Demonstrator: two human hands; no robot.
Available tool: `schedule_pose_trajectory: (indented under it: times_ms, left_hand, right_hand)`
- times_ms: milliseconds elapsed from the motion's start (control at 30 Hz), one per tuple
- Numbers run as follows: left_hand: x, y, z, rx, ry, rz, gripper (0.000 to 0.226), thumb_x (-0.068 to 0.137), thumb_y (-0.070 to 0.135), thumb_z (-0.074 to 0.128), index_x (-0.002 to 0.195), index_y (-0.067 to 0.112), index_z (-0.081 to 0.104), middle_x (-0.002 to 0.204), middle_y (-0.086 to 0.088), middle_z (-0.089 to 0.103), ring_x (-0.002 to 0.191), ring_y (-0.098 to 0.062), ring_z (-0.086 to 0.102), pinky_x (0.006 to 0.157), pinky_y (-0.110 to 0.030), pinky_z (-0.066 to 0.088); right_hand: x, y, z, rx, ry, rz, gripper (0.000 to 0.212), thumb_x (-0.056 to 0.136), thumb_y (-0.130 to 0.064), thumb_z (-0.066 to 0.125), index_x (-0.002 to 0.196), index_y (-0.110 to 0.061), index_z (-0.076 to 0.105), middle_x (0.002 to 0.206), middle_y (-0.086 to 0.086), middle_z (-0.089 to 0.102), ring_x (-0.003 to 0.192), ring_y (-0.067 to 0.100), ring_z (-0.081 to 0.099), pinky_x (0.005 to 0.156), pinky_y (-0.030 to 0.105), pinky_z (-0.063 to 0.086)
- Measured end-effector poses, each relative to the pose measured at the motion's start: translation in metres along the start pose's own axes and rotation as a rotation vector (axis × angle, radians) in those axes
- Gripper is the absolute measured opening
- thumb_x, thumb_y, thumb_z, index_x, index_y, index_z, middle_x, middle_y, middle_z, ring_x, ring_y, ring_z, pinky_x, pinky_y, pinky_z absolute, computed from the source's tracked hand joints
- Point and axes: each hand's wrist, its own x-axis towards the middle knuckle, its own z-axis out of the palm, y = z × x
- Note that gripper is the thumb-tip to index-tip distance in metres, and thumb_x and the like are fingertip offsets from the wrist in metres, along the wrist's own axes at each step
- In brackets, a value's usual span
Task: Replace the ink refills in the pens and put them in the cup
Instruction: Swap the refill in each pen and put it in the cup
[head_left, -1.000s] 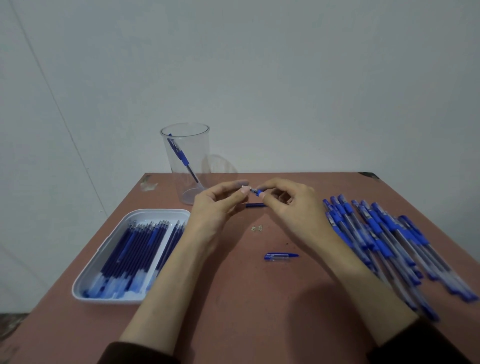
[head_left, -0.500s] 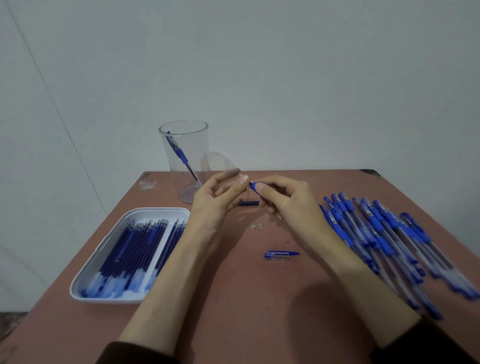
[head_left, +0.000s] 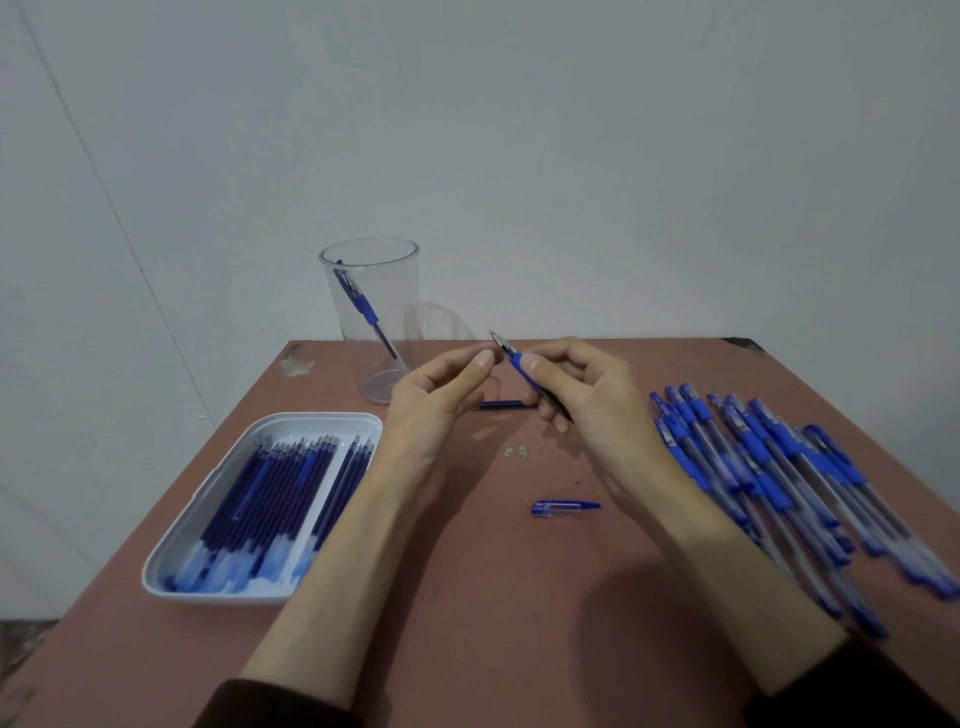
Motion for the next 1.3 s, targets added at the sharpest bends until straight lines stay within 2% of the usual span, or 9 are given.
schedule_pose_trajectory:
  times_ms: [200,333,533,667,767,900,1100,1200,1300]
  left_hand:
    - [-0.007,0.003,0.006,-0.013,-0.059,0.016,0.015,0.084,0.025,0.064,0.087,0.013,0.074,0.084,-0.004,0.074,0.083,-0.009,0.069,0.070,-0.013,0.049]
    - [-0.006,0.003,0.003,0.010,-0.083,-0.011,0.022,0.077,0.033,0.065,0.089,0.017,0.073,0.081,-0.001,0.072,0.086,-0.008,0.066,0.078,-0.017,0.048]
    - [-0.011,0.009,0.007,-0.082,-0.116,-0.020,0.013,0.090,0.013,0.056,0.090,0.007,0.068,0.068,0.000,0.070,0.067,-0.004,0.067,0.060,-0.014,0.050]
    - [-0.005,0.004,0.003,0.134,-0.108,0.004,0.018,0.085,0.026,0.064,0.100,0.020,0.073,0.102,0.003,0.073,0.098,-0.002,0.066,0.082,-0.017,0.048]
    - [-0.008,0.003,0.008,0.250,-0.135,-0.018,0.035,0.085,0.014,0.067,0.119,0.008,0.062,0.103,-0.001,0.067,0.079,0.009,0.063,0.065,-0.009,0.048]
    - [-0.019,0.002,0.012,0.505,-0.356,-0.078,0.027,0.074,0.011,0.079,0.099,0.007,0.070,0.080,-0.002,0.067,0.057,0.004,0.055,0.059,-0.011,0.045]
    - [-0.013,-0.005,0.007,1.050,-0.638,0.016,0.023,0.066,0.039,0.084,0.086,0.032,0.074,0.092,0.000,0.067,0.083,-0.013,0.057,0.079,-0.031,0.047]
    - [-0.010,-0.008,0.003,0.979,-0.570,0.021,0.015,0.069,0.031,0.083,0.081,0.025,0.075,0.086,-0.002,0.071,0.073,-0.009,0.058,0.076,-0.034,0.050]
    - [-0.004,-0.009,-0.003,0.867,-0.291,0.055,0.016,0.071,0.023,0.083,0.082,0.020,0.073,0.072,0.005,0.068,0.059,0.003,0.055,0.062,-0.013,0.044]
  right_hand:
    - [-0.001,0.002,0.001,-0.042,-0.045,-0.008,0.008,0.089,-0.015,0.064,0.082,-0.016,0.068,0.061,0.002,0.061,0.049,0.005,0.048,0.045,0.016,0.035]
    - [0.001,0.001,-0.001,0.052,-0.081,0.105,0.012,0.091,-0.014,0.060,0.081,-0.010,0.066,0.059,0.006,0.060,0.045,0.013,0.039,0.039,0.020,0.028]
    - [0.003,0.000,-0.006,0.222,-0.203,0.286,0.015,0.091,-0.014,0.058,0.079,-0.005,0.061,0.059,0.008,0.057,0.040,0.011,0.034,0.041,0.023,0.020]
    - [0.007,-0.001,-0.012,0.091,-0.135,0.232,0.013,0.091,-0.014,0.058,0.081,-0.009,0.064,0.059,0.008,0.060,0.042,0.012,0.037,0.037,0.020,0.027]
    - [0.011,0.005,-0.015,-0.037,0.050,0.169,0.014,0.090,-0.017,0.060,0.078,-0.015,0.065,0.056,0.002,0.060,0.042,0.009,0.040,0.040,0.019,0.029]
    - [0.016,0.014,-0.020,-0.119,0.178,0.139,0.016,0.089,-0.019,0.062,0.073,-0.019,0.062,0.061,0.004,0.061,0.043,0.007,0.044,0.040,0.016,0.031]
    - [0.018,0.015,-0.021,-0.157,0.188,0.138,0.011,0.090,-0.019,0.061,0.079,-0.017,0.063,0.066,0.007,0.063,0.043,0.003,0.047,0.040,0.014,0.032]
    - [0.017,0.017,-0.021,-0.223,0.178,0.084,0.009,0.088,-0.019,0.063,0.080,-0.022,0.065,0.065,-0.001,0.064,0.053,0.006,0.053,0.050,0.021,0.041]
    - [0.014,0.019,-0.020,-0.469,0.178,-0.057,0.009,0.085,-0.017,0.062,0.084,-0.024,0.067,0.065,-0.008,0.062,0.068,0.012,0.060,0.066,0.033,0.050]
